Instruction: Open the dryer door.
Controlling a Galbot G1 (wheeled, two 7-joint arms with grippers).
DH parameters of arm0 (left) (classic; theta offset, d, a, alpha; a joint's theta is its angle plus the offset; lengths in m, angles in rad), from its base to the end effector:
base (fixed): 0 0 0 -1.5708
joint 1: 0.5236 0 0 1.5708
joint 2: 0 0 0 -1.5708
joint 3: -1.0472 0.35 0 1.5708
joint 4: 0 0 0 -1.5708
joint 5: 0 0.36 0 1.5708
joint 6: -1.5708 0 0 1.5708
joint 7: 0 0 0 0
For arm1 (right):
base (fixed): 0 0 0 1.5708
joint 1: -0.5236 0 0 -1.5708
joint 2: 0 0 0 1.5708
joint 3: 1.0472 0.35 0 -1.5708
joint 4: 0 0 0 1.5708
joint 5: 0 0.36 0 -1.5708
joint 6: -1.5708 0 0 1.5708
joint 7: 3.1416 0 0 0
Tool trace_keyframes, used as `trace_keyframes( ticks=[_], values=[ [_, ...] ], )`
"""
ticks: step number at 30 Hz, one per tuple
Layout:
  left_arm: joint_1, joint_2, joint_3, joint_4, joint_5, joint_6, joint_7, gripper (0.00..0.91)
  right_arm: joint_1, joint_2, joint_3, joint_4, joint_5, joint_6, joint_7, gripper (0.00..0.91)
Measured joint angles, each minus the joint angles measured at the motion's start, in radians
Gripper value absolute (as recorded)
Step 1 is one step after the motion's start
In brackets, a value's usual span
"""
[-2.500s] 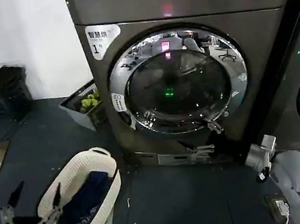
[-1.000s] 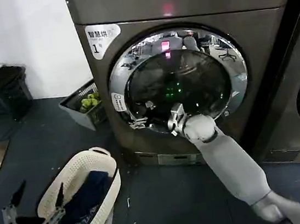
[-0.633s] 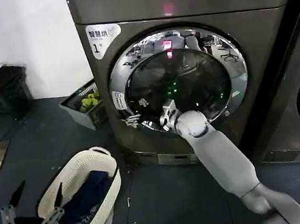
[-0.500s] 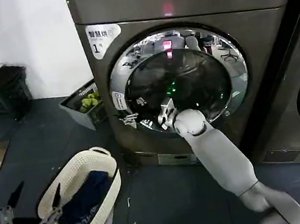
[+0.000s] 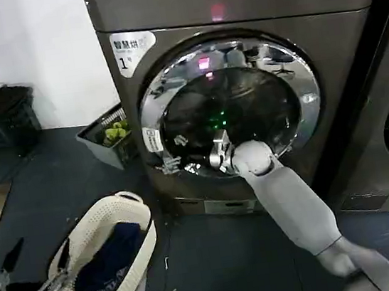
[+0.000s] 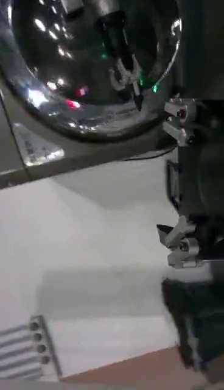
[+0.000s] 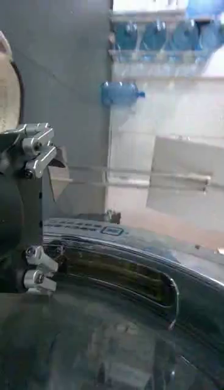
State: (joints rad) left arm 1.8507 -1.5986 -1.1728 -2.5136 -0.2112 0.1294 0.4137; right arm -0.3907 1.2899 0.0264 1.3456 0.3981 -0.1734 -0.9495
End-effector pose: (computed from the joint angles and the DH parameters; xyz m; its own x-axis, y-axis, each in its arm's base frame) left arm 0.0722 0.1262 -0.1645 -0.9997 -0.0249 0.0052 -0.0229 0.9694 0.2443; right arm 0.5250 0.0415 -0.1761 -0.2400 -0.9694 0.0512 -0.9632 0.2313 -0.1368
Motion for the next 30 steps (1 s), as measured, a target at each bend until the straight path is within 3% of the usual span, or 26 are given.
trace_keyframes(
  ticks=[6, 8, 20, 30],
  values=[
    [-0.045, 0.106, -0.041, 0.034, -0.120, 0.160, -0.022, 0.907, -0.021, -0.044, 0.017, 0.031, 0.012, -0.014, -0.137, 0.907],
    [-0.061, 0.148, -0.044, 0.047, -0.181, 0.169, -0.060, 0.907, -0.030, -0.063, 0.018, 0.045, 0.012, -0.016, -0.186, 0.907],
    [-0.175, 0.532, -0.012, 0.286, -0.467, 0.006, -0.022, 0.907, -0.096, -0.137, 0.040, 0.131, 0.037, -0.010, -0.379, 0.907],
    [-0.388, 0.820, 0.232, 0.567, -0.668, -0.104, -0.026, 0.907, -0.167, -0.196, 0.090, 0.208, 0.060, -0.001, -0.486, 0.907]
  ],
)
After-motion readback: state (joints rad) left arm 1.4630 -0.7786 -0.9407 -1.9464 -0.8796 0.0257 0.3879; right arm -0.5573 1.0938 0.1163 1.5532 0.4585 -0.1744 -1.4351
